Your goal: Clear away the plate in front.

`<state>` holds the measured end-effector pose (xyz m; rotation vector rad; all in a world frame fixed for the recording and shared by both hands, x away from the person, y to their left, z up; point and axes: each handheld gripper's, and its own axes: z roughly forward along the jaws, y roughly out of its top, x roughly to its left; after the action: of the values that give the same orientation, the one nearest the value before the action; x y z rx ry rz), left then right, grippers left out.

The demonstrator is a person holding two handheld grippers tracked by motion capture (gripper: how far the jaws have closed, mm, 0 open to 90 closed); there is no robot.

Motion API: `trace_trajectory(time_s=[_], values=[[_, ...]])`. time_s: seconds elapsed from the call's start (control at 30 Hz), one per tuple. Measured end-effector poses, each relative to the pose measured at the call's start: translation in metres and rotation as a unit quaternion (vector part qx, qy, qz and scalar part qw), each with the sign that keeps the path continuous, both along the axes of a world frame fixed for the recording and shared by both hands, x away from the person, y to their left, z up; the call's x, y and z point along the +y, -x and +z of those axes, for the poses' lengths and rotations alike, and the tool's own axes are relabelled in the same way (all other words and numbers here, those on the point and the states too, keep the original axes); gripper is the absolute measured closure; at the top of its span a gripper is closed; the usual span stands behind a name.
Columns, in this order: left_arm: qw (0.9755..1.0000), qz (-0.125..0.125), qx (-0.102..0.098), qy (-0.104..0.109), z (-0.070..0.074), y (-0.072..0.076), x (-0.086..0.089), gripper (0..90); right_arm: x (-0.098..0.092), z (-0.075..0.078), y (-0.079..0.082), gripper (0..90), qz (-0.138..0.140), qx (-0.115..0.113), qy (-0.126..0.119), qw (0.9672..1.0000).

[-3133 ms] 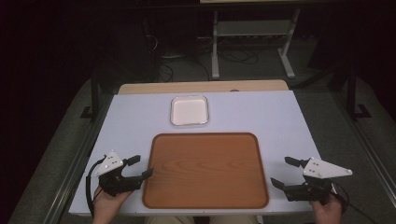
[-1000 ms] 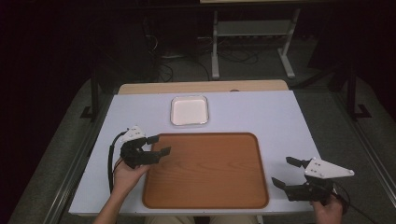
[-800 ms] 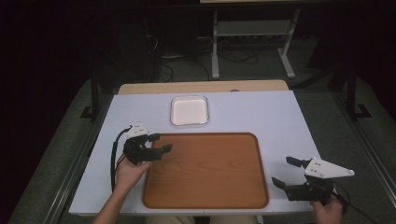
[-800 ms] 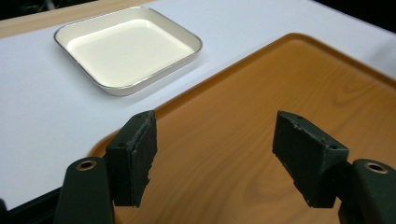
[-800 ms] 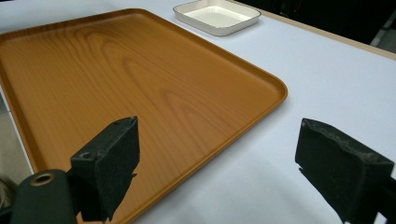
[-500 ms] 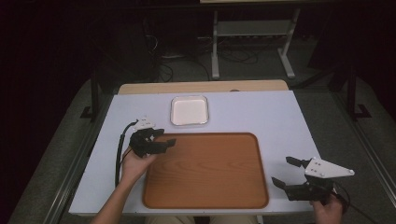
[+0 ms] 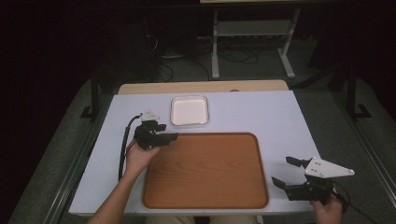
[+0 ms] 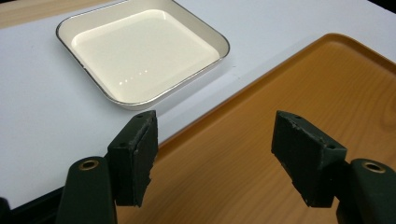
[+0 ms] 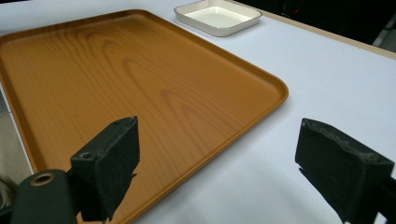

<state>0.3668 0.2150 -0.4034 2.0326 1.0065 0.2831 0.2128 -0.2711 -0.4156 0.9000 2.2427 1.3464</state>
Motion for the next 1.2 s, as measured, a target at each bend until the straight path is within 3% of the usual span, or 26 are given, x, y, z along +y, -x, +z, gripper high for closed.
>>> trace_trajectory(time_s=[0.6,0.83,1.0,1.2], values=[[0.9990,0.027,0.031,-0.019,0.005,-0.035,-0.003,34.4,-0.001,0.000,-0.001,13.0,0.003,0.000,-0.002,1.0000],[0.9981,0.039,0.041,-0.023,0.010,-0.055,-0.006,38.5,0.000,-0.001,-0.001,13.0,0.005,0.002,-0.001,1.0000],[0.9966,0.057,0.055,-0.020,0.010,-0.071,-0.005,43.4,0.000,0.000,-0.001,13.0,0.005,0.001,-0.001,1.0000],[0.9929,0.082,0.066,-0.055,0.006,-0.087,-0.005,48.7,-0.001,-0.001,-0.001,13.0,0.007,0.001,-0.002,1.0000]])
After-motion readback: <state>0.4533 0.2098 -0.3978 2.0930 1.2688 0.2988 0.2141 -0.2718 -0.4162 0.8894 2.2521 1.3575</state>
